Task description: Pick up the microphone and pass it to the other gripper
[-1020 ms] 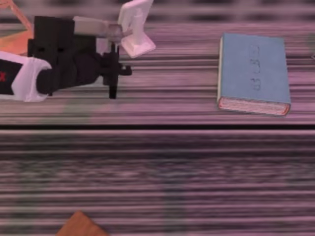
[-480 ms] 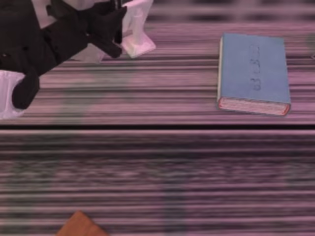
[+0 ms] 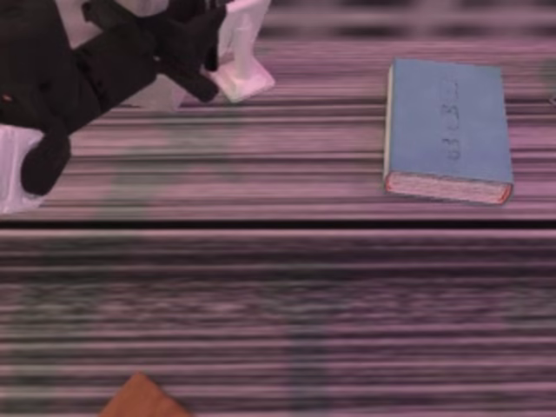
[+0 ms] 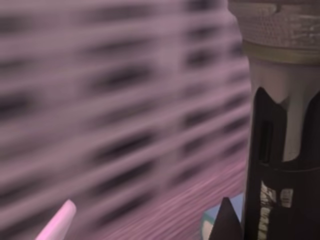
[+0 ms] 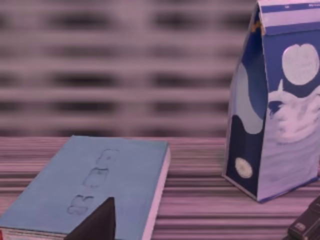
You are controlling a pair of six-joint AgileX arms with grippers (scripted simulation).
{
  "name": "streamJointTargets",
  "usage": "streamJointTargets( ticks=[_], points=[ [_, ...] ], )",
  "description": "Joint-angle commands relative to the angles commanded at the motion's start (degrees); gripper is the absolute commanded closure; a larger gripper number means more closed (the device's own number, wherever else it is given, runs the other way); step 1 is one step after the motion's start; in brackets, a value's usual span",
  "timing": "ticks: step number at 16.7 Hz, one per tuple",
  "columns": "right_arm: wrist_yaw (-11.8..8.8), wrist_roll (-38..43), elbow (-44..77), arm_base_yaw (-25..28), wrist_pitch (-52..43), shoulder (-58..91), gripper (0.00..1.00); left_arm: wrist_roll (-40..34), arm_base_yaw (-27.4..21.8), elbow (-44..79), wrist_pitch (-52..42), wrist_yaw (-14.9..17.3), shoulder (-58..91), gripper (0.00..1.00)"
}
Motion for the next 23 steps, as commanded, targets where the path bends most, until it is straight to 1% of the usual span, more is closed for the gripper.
streamJointTargets(
  ticks=[1, 3, 7, 8, 10, 12, 23],
  points=[
    [0.00, 0.00, 0.00, 0.00, 0.00, 0.00, 0.00, 0.06, -1.34, -0.27, -0.40, -1.37, -0.87, 1.00],
    [0.00, 0.00, 0.00, 0.00, 0.00, 0.00, 0.00, 0.19, -5.23, -1.18, -1.70, -5.50, -3.52, 1.00],
    [0.00, 0.00, 0.00, 0.00, 0.00, 0.00, 0.00, 0.23, -15.48, -3.74, -5.20, -16.76, -10.38, 1.00],
    [0.00, 0.00, 0.00, 0.00, 0.00, 0.00, 0.00, 0.24, -17.78, -4.26, -5.94, -19.12, -12.03, 1.00],
    [0.00, 0.00, 0.00, 0.00, 0.00, 0.00, 0.00, 0.29, -20.73, -5.00, -6.97, -22.05, -14.52, 1.00],
    [0.00, 0.00, 0.00, 0.00, 0.00, 0.00, 0.00, 0.30, -21.35, -5.17, -7.21, -22.66, -15.12, 1.00],
    [-0.06, 0.00, 0.06, 0.03, 0.04, 0.07, 0.00, 0.30, -21.35, -5.17, -7.21, -22.66, -15.12, 1.00]
  ],
)
